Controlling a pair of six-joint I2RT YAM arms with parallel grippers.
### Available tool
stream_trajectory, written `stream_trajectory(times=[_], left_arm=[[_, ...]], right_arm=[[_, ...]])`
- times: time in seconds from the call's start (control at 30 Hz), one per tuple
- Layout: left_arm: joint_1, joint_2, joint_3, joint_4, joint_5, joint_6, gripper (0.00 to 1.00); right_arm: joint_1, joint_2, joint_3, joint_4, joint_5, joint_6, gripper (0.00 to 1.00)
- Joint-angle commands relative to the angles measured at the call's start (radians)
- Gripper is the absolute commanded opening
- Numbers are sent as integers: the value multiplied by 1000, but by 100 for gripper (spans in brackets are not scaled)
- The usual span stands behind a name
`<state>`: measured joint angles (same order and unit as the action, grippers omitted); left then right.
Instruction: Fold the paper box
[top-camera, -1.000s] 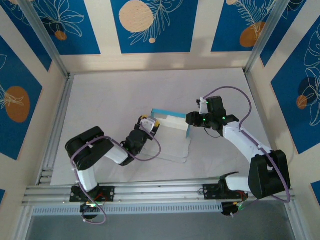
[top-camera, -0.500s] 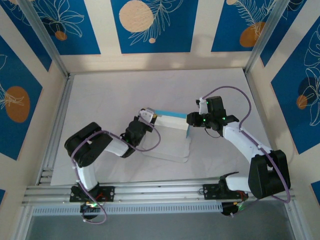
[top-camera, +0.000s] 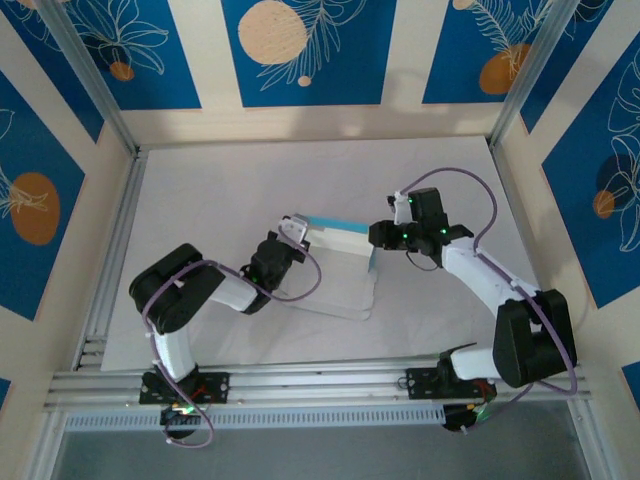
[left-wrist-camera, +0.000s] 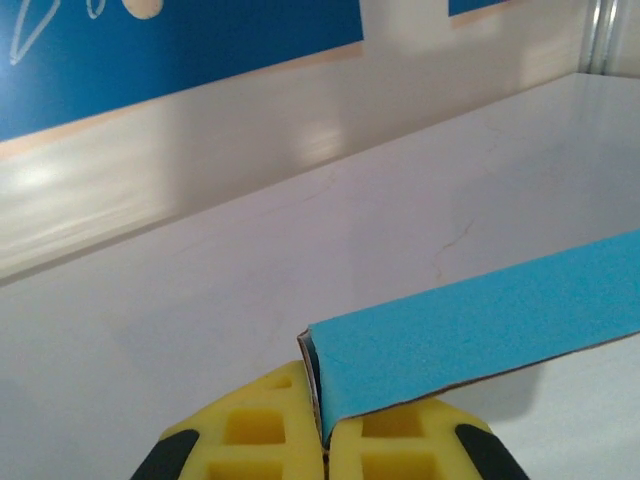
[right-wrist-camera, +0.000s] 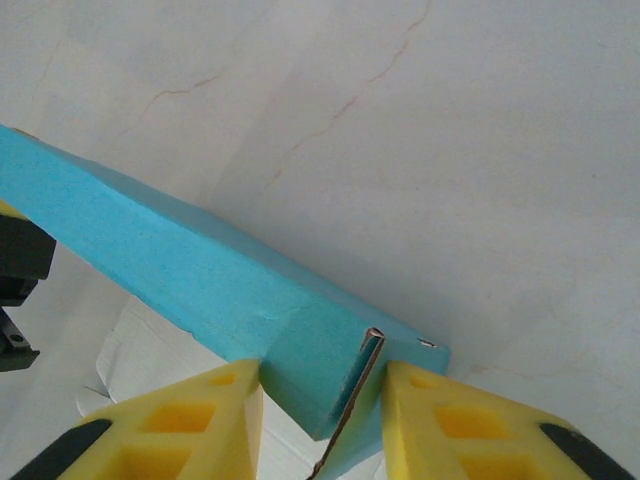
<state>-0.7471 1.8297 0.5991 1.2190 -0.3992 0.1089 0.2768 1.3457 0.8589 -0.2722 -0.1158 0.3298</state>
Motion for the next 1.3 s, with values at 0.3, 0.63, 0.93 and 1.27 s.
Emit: stream_trajectory(times=[0.3,0.63,0.93,1.27], left_arm=[[-23,26,-11,87,-102,89,0],[-24,28,-19,107,-108,91,0],[-24,28,-20,110,-123,86,0],[-24,29,-18,108,-130,84,0]], right_arm=[[-43,-158,38,-43,1,-56,59],[-164,-103,21,-213,172,-28,37],[-24,115,83,-148,208,-213,32],[61,64,30,-56,141,-338,33]])
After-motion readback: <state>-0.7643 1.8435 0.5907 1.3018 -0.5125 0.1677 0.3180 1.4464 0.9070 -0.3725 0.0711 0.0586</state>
